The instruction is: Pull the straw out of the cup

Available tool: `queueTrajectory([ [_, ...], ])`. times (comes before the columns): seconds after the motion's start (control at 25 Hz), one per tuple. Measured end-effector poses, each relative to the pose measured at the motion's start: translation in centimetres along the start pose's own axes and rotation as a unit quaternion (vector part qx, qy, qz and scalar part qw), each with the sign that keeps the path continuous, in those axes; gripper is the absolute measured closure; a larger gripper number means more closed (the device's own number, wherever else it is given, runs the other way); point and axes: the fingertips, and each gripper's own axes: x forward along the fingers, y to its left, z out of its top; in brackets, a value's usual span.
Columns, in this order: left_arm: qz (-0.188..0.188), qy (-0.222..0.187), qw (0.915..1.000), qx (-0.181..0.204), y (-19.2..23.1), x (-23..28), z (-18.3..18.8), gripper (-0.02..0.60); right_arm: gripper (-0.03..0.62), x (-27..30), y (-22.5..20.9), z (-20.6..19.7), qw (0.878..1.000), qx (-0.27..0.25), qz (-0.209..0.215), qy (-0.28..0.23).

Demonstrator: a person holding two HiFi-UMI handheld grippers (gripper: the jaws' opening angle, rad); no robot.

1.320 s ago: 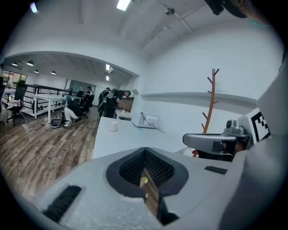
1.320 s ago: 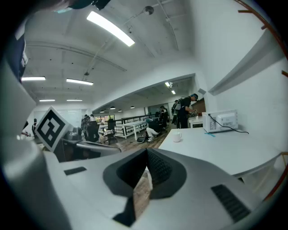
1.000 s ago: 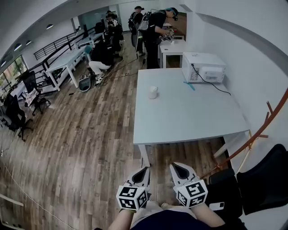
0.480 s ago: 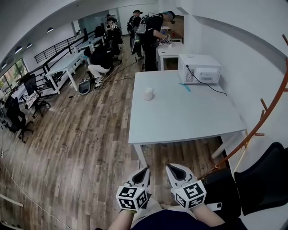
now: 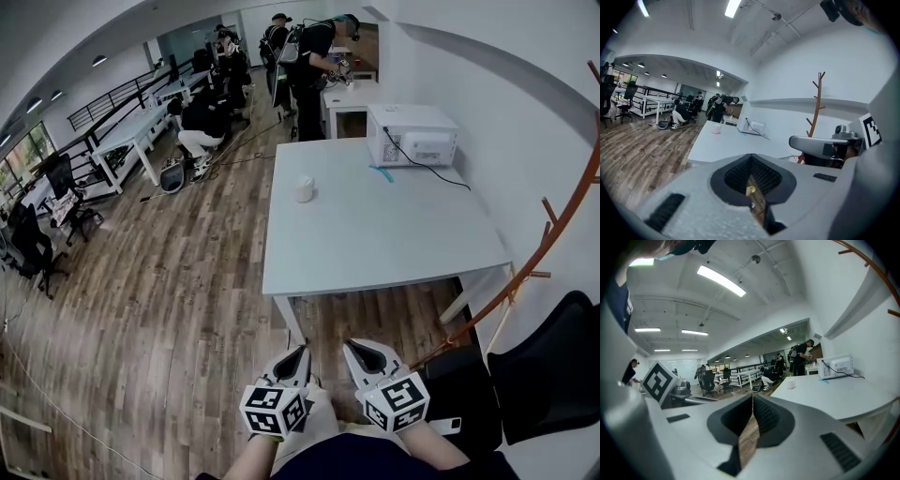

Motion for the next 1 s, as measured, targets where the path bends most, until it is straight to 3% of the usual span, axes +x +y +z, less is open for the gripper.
queueTrajectory([
  [0.48,-0.008,0.008,0.9998,0.018,1.0,3.9,1.5,0.563,0.565,2.6,-2.5,0.3,1.000,0.009,-0.011,0.002],
  [1.0,-0.016,0.012,0.9997,0.015,5.7,9.2,3.6,0.563,0.565,9.4,-5.8,1.4,1.000,0.003,-0.022,0.004],
])
